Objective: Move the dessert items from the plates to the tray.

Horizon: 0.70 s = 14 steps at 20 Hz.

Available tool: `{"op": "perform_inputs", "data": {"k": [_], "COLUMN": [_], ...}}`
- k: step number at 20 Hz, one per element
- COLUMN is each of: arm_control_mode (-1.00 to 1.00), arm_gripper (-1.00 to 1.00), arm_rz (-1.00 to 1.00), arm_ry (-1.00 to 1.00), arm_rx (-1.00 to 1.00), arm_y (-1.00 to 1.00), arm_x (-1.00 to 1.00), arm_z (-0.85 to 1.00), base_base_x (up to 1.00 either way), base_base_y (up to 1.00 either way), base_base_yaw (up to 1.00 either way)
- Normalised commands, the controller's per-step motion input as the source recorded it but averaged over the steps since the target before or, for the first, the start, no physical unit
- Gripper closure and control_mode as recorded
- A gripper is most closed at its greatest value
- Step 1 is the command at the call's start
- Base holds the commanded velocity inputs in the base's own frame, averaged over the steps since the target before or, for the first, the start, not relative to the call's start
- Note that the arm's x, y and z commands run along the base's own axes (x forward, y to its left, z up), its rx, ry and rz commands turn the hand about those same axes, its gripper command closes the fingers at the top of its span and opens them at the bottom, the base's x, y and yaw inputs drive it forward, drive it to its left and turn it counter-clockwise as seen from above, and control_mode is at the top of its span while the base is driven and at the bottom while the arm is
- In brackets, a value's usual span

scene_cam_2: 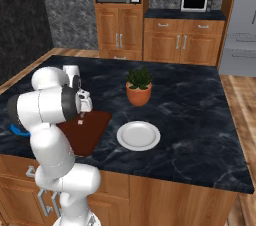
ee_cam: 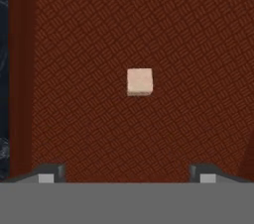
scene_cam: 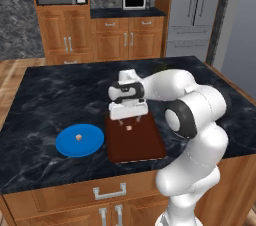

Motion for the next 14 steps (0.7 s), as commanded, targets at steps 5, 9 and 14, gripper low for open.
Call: {"op": "perform_inputs", "data": {"k": [5, 9, 14], "arm_control_mode": [-1.0, -1.0, -1.0], "arm_gripper": [-1.0, -1.0, -1.0], "arm_rz": [0.03, 0.03, 0.01], "arm_ry": [-0.18, -0.16, -0.13], "arm_rx": [0.04, 0.06, 0.06], "arm_y": [0.35, 0.54, 0.6], "arm_x": [-0.55, -0.38, -0.2], "arm_z": [0.11, 0.12, 0.26], "base_base_x": [0.0, 0.0, 0.0], "base_base_y": [0.0, 0.0, 0.0], "base_base_yaw": [0.0, 0.0, 0.0]}}
